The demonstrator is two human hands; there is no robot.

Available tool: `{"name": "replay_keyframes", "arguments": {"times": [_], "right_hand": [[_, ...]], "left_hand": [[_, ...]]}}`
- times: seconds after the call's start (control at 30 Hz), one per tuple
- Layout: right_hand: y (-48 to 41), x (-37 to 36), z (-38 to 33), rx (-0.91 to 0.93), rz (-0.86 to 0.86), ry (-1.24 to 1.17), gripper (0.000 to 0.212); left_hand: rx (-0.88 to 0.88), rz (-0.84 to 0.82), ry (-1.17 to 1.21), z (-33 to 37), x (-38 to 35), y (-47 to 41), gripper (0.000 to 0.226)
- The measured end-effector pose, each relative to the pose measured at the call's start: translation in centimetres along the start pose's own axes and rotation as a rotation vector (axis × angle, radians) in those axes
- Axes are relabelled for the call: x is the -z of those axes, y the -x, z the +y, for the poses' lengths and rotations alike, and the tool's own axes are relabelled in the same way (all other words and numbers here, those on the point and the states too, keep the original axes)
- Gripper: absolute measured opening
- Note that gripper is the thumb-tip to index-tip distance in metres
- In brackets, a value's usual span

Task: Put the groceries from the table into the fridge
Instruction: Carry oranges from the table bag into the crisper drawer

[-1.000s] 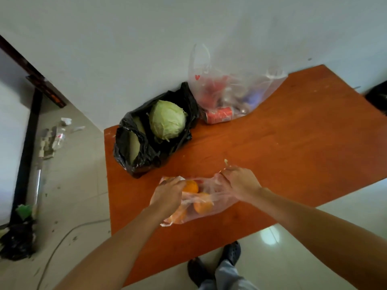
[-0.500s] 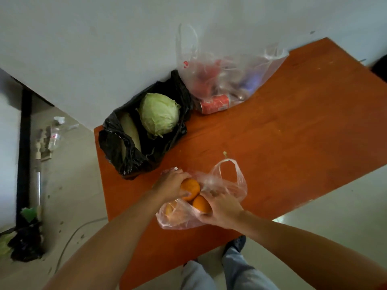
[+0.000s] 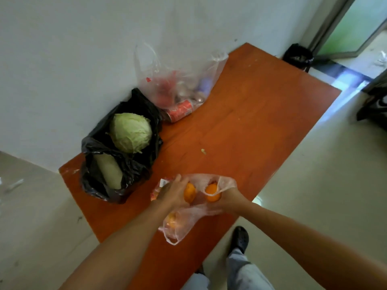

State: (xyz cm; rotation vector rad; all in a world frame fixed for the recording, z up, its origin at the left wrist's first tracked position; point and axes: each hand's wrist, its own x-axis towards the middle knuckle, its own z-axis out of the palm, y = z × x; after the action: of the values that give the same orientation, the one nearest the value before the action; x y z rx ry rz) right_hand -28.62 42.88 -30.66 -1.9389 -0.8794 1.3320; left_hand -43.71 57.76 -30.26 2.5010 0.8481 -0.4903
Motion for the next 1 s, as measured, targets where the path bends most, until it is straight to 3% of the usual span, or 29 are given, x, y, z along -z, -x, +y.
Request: {"name": "replay_keyframes", "arguments": {"times": [0.2,0.3,0.4,0.47,0.73,1.0], "right_hand": [[1.3,3.1,-6.5,0.101,0.17,-0.033,0.037],[2.6,5.9,-8.6,0.096,0.201,0.336,0.039],[5.2,9.2,-9.5,0.168,0.325,0.755,0.052],[7.0,11.7,-9.1,0.192,0.424,0.905,0.06],[17.4,25.3,-3.2,0.07,0.72,0.975,0.056],[30.1,40.0,8.1,-0.137,0.938,0.909,0.057]], "left_hand": [[0.015,0.259,-0.043,0.8,4.0,0.9,0.071],[-0.035,0.36,-0.103,2.0,6.8,1.1,0.073],[-0.132,0.457,-0.157,4.3,9.4,0.6,0.071],[-0.191,0.499,-0.157,7.0,11.0,-0.1,0.072],[-0.512,0.51,-0.211,24.9,14.3,-3.9,0.071],[-0.734,0.43,-0.28,48.2,10.8,-7.8,0.071]]}}
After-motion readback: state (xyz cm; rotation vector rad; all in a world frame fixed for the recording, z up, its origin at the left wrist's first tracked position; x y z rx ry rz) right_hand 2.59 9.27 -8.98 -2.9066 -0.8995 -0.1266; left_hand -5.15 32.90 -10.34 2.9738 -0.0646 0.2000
